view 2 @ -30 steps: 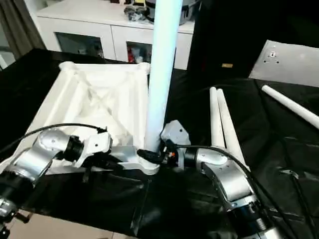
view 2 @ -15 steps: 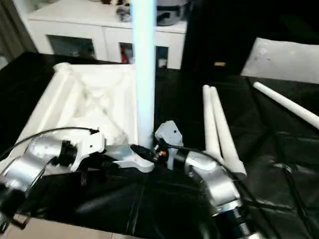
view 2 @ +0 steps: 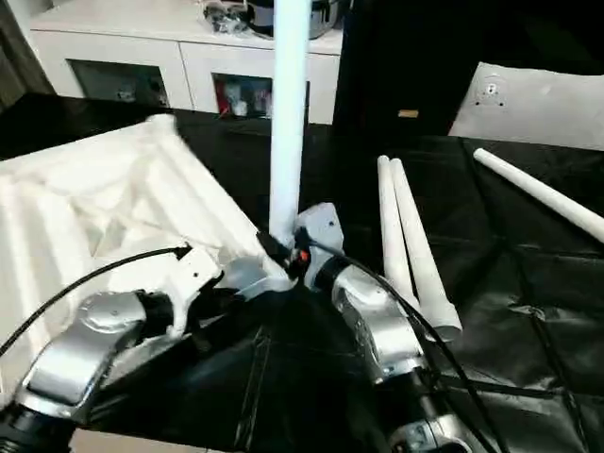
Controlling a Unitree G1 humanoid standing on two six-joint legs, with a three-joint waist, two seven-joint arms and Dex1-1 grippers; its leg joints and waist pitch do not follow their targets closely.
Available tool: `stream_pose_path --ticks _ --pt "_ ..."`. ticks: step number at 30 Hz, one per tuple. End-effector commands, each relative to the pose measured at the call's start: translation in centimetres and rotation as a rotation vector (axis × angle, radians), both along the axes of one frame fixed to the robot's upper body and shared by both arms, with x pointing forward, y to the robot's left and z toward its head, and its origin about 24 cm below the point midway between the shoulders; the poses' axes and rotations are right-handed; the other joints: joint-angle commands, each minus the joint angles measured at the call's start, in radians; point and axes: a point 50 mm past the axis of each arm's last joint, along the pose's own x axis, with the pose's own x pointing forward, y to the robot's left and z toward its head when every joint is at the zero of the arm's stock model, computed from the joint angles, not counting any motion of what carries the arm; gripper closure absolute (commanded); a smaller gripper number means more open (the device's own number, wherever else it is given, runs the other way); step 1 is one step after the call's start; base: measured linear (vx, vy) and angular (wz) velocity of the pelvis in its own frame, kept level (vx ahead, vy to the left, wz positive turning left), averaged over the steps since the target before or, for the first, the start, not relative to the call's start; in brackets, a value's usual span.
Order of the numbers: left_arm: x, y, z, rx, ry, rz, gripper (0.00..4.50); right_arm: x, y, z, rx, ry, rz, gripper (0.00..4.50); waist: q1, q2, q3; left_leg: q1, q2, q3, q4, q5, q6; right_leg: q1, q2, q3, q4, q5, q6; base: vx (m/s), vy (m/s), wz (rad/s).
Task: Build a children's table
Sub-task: Rotate leg to tighten
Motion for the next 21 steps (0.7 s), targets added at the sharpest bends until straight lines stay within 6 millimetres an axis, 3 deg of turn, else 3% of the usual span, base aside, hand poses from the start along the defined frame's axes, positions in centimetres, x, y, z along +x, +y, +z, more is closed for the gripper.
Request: stream_pose_path --ticks 1,5,6,8,12,13,15,20,21 --pt "-0.6 -2.2 1.0 -0.058 -0.032 -0.091 4.5 -1.2 -0.5 -4.6 -0.089 0.227 -0.038 2.61 0.005 0.002 -0.028 -0.007 0.052 -0.013 -0.075 -0.146 0.034 0.032 -0.069 0.039 -0.076 -0.064 -0.211 0.0 0.0 0.0" --pt "-0.5 -2.1 1.0 -0.025 -0.034 -0.078 4.5 -1.2 -0.1 -4.9 -0.077 0.248 -0.049 2.61 0.002 0.002 -0.024 -0.004 0.053 -0.014 -0.081 -0.204 0.014 0.029 -0.069 0.04 -0.082 -0.131 -0.203 0.0 0.0 0.0" --pt "-0.4 -1.9 1.1 -0.028 -0.032 -0.066 4.5 -1.3 0.0 -4.9 -0.062 0.257 -0.042 2.26 0.0 0.003 -0.023 -0.002 0.054 -0.015 -0.083 -0.235 0.003 0.026 -0.069 0.041 -0.085 -0.168 -0.193 0.0 0.0 0.0" --pt "-0.2 -1.5 1.1 -0.013 -0.039 -0.054 4.5 -1.3 0.0 -4.9 -0.055 0.256 -0.046 2.05 0.001 0.006 -0.024 -0.001 0.054 -0.016 -0.083 -0.243 -0.001 0.025 -0.069 0.041 -0.086 -0.173 -0.188 0.0 0.0 0.0" --pt "0.3 -1.0 1.2 0.01 -0.058 -0.04 4.5 -1.3 0.0 -4.8 -0.05 0.244 -0.047 1.81 0.003 0.004 -0.029 -0.001 0.052 -0.013 -0.077 -0.201 -0.001 0.028 -0.068 0.042 -0.08 -0.097 -0.199 0.0 0.0 0.0" --pt "0.5 -0.8 1.2 0.013 -0.059 -0.038 4.5 -1.3 -0.1 -4.7 -0.049 0.238 -0.046 1.56 0.007 0.01 -0.033 -0.001 0.052 -0.013 -0.075 -0.161 0.004 0.031 -0.067 0.041 -0.073 -0.028 -0.204 0.0 0.0 0.0" --pt "1.0 -0.5 1.1 0.017 -0.067 -0.033 4.5 -1.3 -0.3 -4.5 -0.045 0.229 -0.049 1.38 0.006 0.009 -0.032 -0.002 0.049 -0.011 -0.071 -0.121 0.011 0.033 -0.063 0.038 -0.068 0.054 -0.214 0.0 0.0 0.0" --pt "2.5 1.0 1.0 0.069 -0.095 -0.062 4.5 -1.9 -1.3 -4.1 -0.01 0.207 -0.03 1.0 0.014 0.008 -0.029 0.0 0.049 -0.009 -0.073 -0.154 0.013 0.036 -0.066 0.039 -0.074 -0.001 -0.212 0.0 0.0 0.0" --pt "2.7 1.2 1.1 0.076 -0.1 -0.065 4.5 -2.0 -1.5 -4.0 -0.005 0.202 -0.018 0.86 0.015 0.013 -0.029 0.004 0.049 -0.008 -0.073 -0.173 0.011 0.032 -0.065 0.039 -0.076 -0.032 -0.208 0.0 0.0 0.0"
